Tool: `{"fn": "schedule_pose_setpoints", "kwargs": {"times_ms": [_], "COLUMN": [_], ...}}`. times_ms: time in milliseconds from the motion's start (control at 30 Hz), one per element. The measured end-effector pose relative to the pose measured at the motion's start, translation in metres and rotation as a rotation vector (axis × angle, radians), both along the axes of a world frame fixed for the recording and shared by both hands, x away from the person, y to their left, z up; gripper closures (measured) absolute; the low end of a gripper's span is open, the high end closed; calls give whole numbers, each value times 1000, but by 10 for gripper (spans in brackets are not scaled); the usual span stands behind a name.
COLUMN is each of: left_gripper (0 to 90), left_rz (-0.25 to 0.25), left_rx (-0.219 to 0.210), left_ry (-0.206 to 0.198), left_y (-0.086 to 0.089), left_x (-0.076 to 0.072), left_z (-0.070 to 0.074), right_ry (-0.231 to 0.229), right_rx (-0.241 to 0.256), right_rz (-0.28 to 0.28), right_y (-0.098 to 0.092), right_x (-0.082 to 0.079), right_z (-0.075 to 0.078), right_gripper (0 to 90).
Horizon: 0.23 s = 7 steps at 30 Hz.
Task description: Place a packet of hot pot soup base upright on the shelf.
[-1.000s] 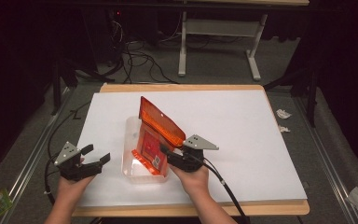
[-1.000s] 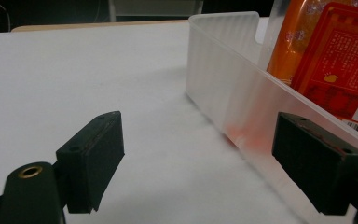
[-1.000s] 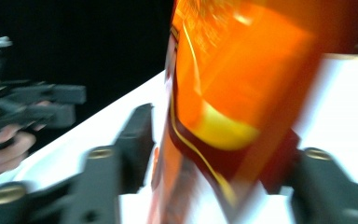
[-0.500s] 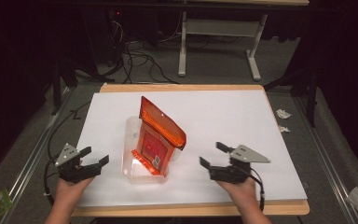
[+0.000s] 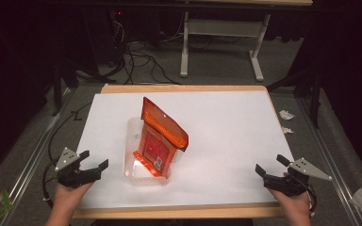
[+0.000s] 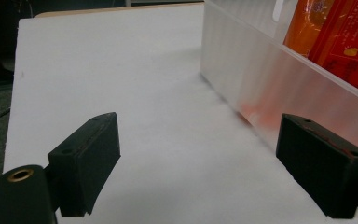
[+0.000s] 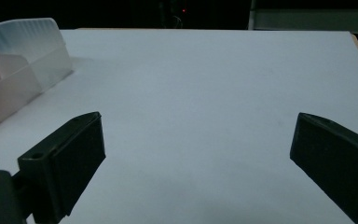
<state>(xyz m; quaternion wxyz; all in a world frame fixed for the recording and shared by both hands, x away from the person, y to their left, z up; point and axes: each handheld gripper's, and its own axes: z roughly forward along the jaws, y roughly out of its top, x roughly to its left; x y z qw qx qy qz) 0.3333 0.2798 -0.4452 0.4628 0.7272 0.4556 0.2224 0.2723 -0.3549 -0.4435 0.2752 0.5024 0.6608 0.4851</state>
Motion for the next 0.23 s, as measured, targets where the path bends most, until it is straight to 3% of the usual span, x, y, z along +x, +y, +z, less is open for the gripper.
{"fn": "schedule_pose_setpoints", "kwargs": {"times_ms": [233], "left_gripper": [131], "left_rz": [1], "left_rx": [2], "left_ry": [0], "left_y": [3], "left_x": [-3], "left_z": [1], "right_ry": [0], "right_rx": [-14], "right_rz": [13], "right_y": [6], "right_x": [6], "right_z": [-2], "right_gripper": [32]}}
